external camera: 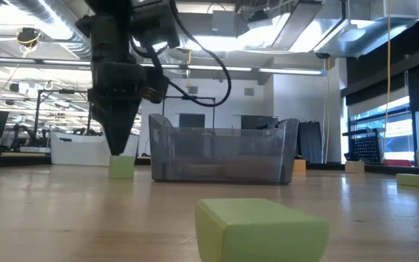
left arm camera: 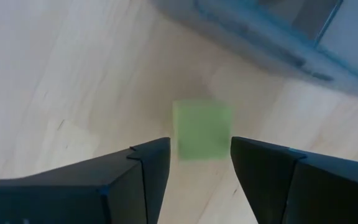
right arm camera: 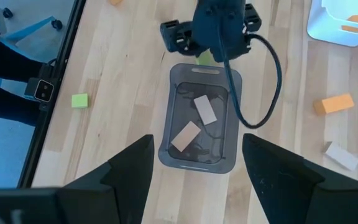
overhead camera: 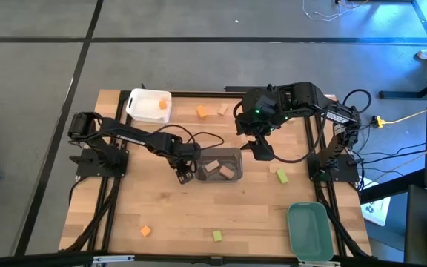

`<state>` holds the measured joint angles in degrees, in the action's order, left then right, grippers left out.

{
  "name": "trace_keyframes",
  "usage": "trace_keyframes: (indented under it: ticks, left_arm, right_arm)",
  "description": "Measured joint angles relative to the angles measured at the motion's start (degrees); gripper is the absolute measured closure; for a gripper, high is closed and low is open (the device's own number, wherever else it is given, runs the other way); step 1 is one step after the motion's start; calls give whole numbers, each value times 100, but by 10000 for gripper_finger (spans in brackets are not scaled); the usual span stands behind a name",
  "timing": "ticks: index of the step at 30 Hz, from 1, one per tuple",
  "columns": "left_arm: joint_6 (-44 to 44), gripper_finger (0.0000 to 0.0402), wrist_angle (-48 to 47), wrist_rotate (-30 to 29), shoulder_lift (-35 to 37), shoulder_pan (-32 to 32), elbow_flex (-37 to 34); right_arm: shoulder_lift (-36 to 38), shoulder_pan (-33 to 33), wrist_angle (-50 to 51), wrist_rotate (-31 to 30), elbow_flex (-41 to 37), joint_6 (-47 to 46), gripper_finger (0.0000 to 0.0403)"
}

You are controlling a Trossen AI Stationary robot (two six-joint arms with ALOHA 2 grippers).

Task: Sort & place blocks by color
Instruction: Put the light green block into the green bin

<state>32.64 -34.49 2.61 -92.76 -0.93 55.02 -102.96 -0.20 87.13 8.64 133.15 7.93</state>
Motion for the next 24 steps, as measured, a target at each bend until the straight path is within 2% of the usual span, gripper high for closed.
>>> trace_keyframes:
  ticks: [14,20,24]
  left_arm:
    - [-69,243,340,280,-727,-73,38]
    - [-145,292,272,146,-628,-137,27]
    - [-186,292,-79,47,-420,-136,-9]
  right_arm:
    - [-4,-7,85,-2,-1,11,159]
    - [-4,-5,94,-1,0,-16,159]
    - [-4,-5,98,-2,0,-141,159]
